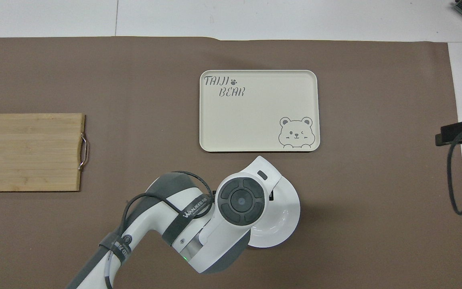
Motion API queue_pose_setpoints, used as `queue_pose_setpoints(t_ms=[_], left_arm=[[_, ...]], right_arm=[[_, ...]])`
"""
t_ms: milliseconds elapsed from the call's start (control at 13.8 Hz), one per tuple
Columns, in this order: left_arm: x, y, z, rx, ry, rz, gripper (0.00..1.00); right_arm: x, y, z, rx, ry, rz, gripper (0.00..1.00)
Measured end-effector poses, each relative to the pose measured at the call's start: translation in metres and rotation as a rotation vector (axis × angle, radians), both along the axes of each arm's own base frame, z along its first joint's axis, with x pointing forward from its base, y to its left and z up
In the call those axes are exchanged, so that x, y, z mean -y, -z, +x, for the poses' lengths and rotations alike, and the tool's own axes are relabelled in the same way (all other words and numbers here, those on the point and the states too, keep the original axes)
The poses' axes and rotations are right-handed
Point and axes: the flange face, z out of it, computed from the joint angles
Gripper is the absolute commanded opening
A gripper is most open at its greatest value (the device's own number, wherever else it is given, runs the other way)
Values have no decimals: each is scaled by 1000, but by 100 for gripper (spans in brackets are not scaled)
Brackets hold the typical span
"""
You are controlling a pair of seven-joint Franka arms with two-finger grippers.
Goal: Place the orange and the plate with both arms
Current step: 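Lift the orange with the left gripper and carry it toward the plate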
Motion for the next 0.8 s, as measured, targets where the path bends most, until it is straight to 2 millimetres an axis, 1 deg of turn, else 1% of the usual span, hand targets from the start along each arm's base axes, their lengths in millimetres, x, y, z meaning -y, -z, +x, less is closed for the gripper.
queue_pose_setpoints(t_ms=[145, 434, 507, 579, 652, 797], left_arm=[[9, 11, -10, -6, 1, 5, 0], [42, 57, -44, -22, 10, 20, 0], [47, 68, -47, -25, 11, 23, 3], [47, 75, -48, -29, 12, 29, 97], [48, 80, -49, -33, 13, 35, 100], [49, 82, -50, -34, 16, 36, 100]], right_arm=[[0, 0, 0, 0, 0, 0, 100], [0, 0, 0, 0, 0, 0, 100], [0, 0, 0, 0, 0, 0, 100], [0, 0, 0, 0, 0, 0, 100], [0, 0, 0, 0, 0, 0, 100], [0, 0, 0, 0, 0, 0, 100]])
